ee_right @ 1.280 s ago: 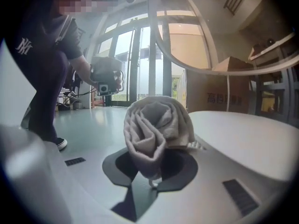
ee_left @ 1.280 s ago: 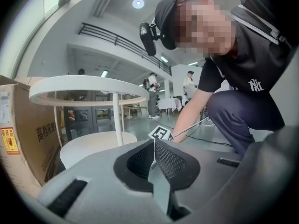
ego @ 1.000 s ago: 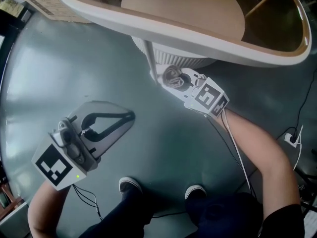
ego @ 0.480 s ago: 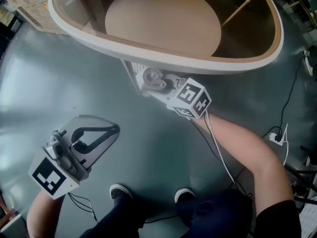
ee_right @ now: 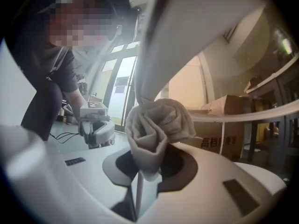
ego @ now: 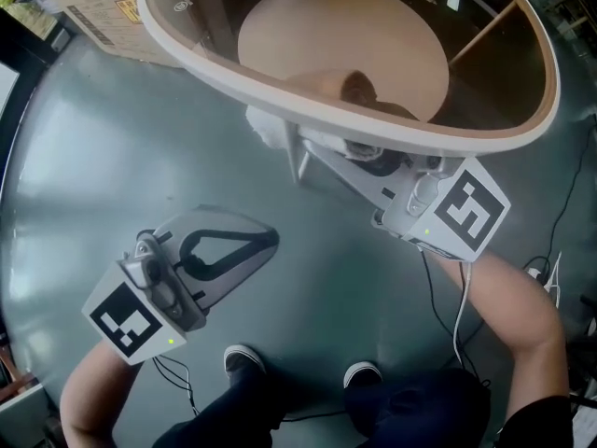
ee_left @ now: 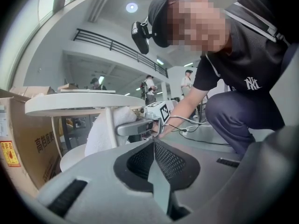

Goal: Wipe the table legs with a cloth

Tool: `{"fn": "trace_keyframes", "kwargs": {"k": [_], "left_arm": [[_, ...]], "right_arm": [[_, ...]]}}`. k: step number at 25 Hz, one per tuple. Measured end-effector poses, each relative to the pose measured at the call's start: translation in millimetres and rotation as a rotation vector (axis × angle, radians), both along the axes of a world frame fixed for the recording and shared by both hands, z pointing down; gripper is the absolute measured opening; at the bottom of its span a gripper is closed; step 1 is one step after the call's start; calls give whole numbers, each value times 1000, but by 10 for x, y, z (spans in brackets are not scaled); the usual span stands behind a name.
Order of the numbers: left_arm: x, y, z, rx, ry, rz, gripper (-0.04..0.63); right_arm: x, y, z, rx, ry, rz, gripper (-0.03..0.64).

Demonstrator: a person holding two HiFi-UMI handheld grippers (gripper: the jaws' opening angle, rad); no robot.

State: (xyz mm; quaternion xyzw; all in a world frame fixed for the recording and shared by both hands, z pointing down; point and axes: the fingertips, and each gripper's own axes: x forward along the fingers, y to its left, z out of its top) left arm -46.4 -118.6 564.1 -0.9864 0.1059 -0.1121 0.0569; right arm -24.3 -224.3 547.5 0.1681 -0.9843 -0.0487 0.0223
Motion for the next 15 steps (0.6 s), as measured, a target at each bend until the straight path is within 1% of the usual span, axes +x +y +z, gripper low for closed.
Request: {"fn": "trace_keyframes", "kwargs": {"k": [3,6,8,10,15], "left_arm": [[-35,22,43,-10,-5,-5,9],[-68,46,134,-27,-18,-3,8],[-104,54,210,-47,-26,-9,8],[-121,54,264,-58,-28,-10,9],[-74,39,379,-80,-38,12,8]], "right_arm": [[6,33,22,52,-2,-1,66],[30,82,130,108,42,-11,66],[11,88,277,114,66,-21,66],[-12,74,478,85,83,-21,66],[17,40,1060,-24,152,3,66]]}}
